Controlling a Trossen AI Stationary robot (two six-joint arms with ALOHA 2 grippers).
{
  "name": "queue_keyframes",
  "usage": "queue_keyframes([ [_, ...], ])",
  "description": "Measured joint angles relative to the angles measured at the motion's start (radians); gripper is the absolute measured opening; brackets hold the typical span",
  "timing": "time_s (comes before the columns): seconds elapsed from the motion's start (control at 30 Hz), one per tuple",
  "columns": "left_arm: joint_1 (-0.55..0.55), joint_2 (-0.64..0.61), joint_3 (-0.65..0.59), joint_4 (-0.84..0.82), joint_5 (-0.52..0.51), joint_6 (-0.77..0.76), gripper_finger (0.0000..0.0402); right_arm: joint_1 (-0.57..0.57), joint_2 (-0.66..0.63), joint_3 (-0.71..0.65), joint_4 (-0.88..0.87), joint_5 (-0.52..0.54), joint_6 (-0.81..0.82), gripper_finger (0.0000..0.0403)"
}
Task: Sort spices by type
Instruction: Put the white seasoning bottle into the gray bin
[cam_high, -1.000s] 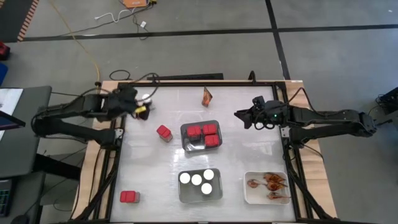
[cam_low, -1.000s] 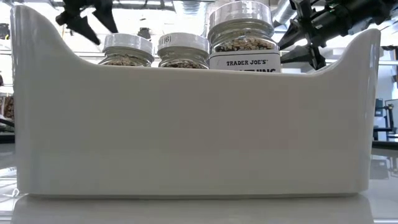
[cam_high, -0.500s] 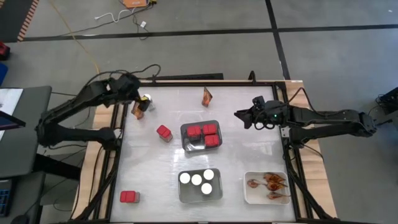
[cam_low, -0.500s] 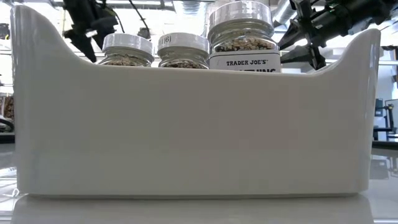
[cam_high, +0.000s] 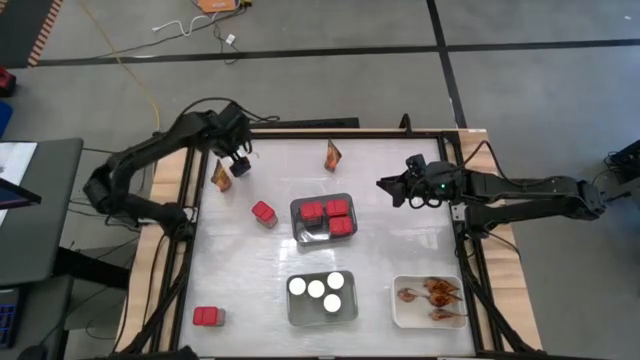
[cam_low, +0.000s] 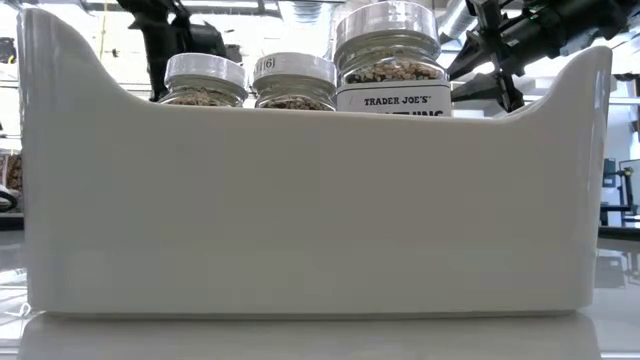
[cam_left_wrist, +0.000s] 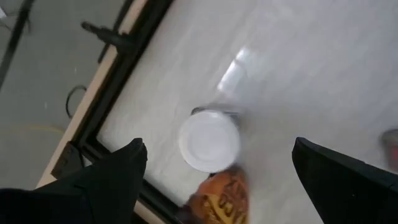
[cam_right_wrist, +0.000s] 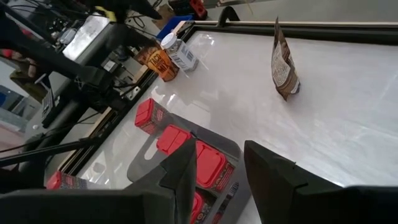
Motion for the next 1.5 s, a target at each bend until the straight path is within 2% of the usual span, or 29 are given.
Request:
queue_keyframes([
  [0.13, 0.042, 0.074, 0.0, 0.001, 0.0, 0.037, 0.0384, 0.0, 0.0, 0.0, 0.0, 0.0, 0.0, 0.016],
  [0.33, 0.09, 0.111, 0.0, 0.012, 0.036, 0.101, 0.0384, 0.0, 0.0, 0.0, 0.0, 0.0, 0.0, 0.016],
  [0.53, 0.121, 0.115, 0.0, 0.036, 0.111, 0.133, 0.0384, 0.0, 0.0, 0.0, 0.0, 0.0, 0.023, 0.016],
  [0.87, 0.129, 0.115, -0.003, 0.044, 0.156, 0.166, 0.0384, 0.0, 0.0, 0.0, 0.0, 0.0, 0.026, 0.016],
  [1.1, 0.129, 0.114, -0.074, 0.104, 0.153, 0.151, 0.0384, 0.0, 0.0, 0.0, 0.0, 0.0, 0.026, 0.016],
  [1.5, 0.136, 0.114, -0.117, 0.153, 0.15, 0.193, 0.0375, -0.001, 0.0, 0.0, 0.0, 0.001, 0.052, 0.016],
])
